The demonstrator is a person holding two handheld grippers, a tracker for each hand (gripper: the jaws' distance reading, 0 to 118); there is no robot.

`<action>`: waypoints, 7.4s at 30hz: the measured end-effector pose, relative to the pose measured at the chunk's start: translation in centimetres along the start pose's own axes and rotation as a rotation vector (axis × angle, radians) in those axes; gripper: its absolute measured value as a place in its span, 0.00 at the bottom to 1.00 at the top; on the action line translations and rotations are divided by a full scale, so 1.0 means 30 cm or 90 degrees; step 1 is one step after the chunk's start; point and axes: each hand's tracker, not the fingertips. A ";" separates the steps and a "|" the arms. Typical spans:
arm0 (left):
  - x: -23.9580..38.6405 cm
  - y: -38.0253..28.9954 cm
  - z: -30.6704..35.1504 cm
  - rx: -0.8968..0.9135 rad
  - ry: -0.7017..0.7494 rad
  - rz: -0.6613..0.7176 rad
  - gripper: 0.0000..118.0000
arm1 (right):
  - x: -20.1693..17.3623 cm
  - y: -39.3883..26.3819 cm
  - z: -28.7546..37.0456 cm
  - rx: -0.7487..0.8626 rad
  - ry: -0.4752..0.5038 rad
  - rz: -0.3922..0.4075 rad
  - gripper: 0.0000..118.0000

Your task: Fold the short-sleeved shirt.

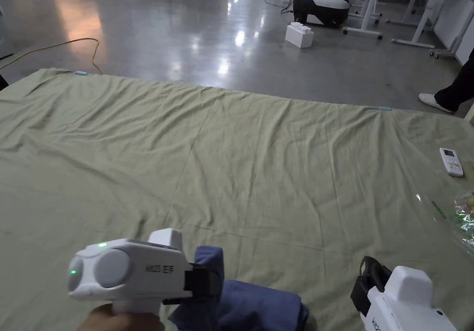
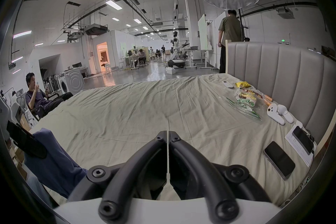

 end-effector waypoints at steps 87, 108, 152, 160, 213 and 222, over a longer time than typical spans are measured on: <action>0.056 0.023 0.187 0.599 0.304 -0.257 0.07 | -0.071 0.250 0.045 0.210 -0.053 0.083 0.02; -0.061 -0.067 0.118 0.476 0.295 -0.270 0.07 | -0.288 -0.211 0.006 -0.083 0.103 0.121 0.02; -0.469 -0.166 -0.450 -0.090 -0.321 0.196 0.63 | -0.252 -0.387 -0.164 -0.198 0.063 0.099 0.02; -0.461 -0.170 -0.425 -0.068 -0.337 0.170 0.28 | -0.272 -0.392 -0.161 -0.191 0.052 0.128 0.02; -1.132 0.340 0.625 -0.060 0.329 0.123 0.27 | -0.089 0.203 -0.138 0.075 -0.041 0.112 0.02; -1.020 0.398 0.587 -0.034 0.578 -0.008 0.56 | -0.063 0.190 -0.131 0.073 -0.032 0.105 0.02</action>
